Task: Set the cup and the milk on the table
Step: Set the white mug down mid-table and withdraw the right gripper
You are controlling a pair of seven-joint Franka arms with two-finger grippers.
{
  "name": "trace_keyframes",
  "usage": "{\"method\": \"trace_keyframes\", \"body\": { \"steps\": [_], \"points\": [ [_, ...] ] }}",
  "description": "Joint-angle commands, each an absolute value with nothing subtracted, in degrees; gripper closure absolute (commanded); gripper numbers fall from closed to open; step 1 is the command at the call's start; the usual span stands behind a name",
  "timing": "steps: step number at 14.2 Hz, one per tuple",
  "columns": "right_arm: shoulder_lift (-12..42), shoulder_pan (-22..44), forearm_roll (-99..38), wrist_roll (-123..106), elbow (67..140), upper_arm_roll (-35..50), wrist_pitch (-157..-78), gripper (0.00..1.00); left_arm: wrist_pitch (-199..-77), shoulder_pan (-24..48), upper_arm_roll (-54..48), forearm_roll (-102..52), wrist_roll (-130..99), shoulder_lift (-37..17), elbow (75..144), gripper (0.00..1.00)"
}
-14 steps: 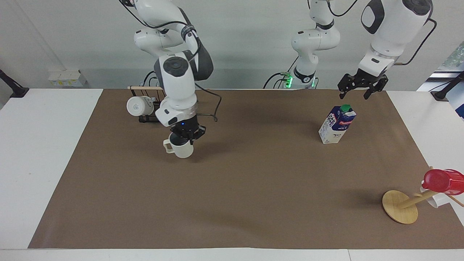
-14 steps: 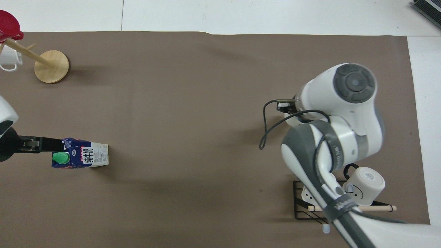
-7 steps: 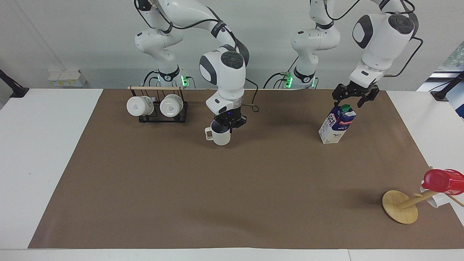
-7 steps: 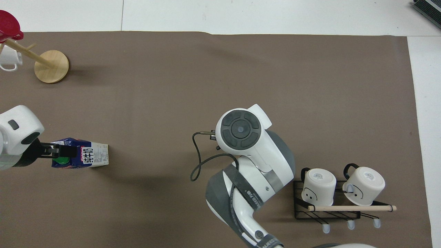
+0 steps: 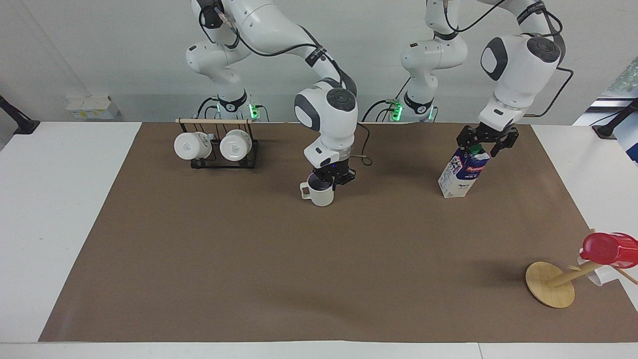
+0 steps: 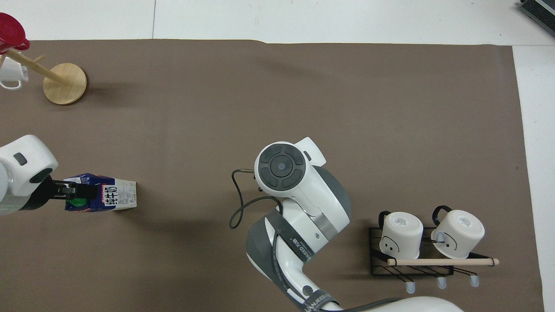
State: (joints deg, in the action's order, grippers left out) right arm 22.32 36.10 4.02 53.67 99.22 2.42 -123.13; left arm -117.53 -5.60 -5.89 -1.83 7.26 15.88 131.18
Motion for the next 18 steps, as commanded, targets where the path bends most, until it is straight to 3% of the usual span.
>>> {"method": "trace_keyframes", "body": {
  "steps": [1, 2, 3, 6, 10, 15, 18],
  "points": [
    [22.8, 35.9, 5.4, 56.8, 97.9, 2.5, -122.9, 0.33, -119.8, -6.4, -6.3, -1.3, 8.3, 17.2, 133.5, 0.0],
    [22.6, 35.9, 5.4, 56.9, 97.4, 2.5, -122.8, 0.16, -119.8, -6.4, -6.3, -1.3, 8.2, 17.2, 133.5, 0.0],
    [22.3, 35.9, 4.8, 57.0, 97.4, 2.5, -122.8, 0.12, -119.8, -6.4, -6.3, -1.3, 8.2, 17.2, 133.5, 0.0],
    [16.4, 33.0, 4.1, 56.1, 98.0, 2.3, -121.1, 0.0, -119.8, -6.3, -6.3, -1.3, 8.2, 17.2, 133.5, 0.25],
    [7.1, 26.7, 3.9, 50.5, 99.0, 2.2, -111.7, 0.0, -119.7, -6.2, -6.3, -1.3, 8.1, 17.3, 133.5, 0.47],
    [-3.4, 14.4, -0.7, 36.9, 103.2, 2.2, -105.1, 0.0, -119.7, -6.0, -6.3, -1.3, 7.4, 16.5, 132.4, 0.51],
    [-5.9, 8.1, -1.3, 28.3, 103.3, 1.9, -99.8, 0.0, -117.5, -4.2, -7.0, -1.3, 1.4, 13.0, 126.3, 0.51]
  ]
}}
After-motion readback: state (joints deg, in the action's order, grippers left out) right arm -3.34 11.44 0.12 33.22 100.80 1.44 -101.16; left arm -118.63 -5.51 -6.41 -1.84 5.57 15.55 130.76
